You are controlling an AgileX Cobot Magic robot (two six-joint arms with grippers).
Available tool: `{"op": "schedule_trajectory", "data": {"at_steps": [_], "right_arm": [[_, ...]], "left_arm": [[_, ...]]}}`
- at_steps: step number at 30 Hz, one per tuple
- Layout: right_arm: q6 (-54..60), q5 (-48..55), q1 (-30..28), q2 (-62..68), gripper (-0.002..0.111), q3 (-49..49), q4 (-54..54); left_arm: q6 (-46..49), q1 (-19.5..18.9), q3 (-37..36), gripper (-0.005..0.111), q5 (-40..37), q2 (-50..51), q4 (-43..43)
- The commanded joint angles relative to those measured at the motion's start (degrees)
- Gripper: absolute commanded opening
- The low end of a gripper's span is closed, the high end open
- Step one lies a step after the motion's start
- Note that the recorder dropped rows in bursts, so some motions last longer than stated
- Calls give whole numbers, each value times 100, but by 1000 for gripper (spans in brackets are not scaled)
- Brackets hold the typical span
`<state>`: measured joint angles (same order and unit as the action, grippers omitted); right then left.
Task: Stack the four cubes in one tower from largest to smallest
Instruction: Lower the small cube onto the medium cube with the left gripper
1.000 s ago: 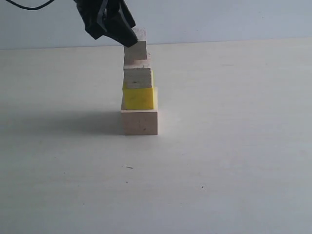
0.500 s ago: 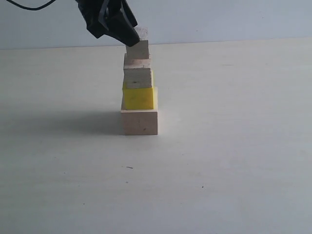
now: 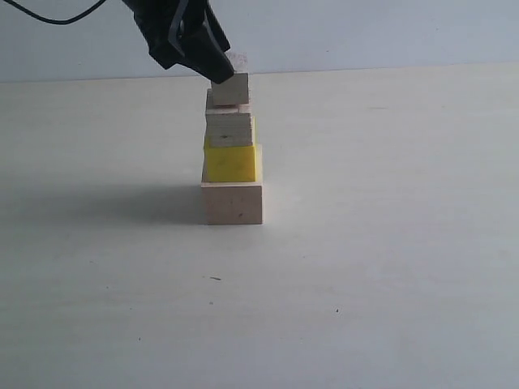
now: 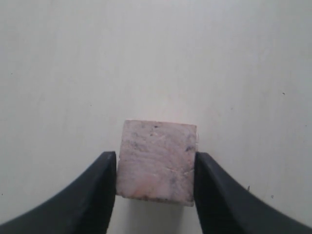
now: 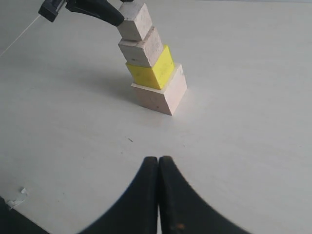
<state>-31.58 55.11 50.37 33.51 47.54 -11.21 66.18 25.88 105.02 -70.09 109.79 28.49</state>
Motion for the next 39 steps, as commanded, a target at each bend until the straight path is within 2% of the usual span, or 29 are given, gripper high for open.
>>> {"op": "schedule_trajectory", "data": {"at_steps": [1, 39], "right_arm": [[15, -37, 25, -34, 0, -29, -16], [30, -37, 25, -34, 0, -29, -6]], "left_arm": [[-48, 21, 48, 0, 13, -11, 86], [-61, 21, 48, 0, 13, 75, -98]]}}
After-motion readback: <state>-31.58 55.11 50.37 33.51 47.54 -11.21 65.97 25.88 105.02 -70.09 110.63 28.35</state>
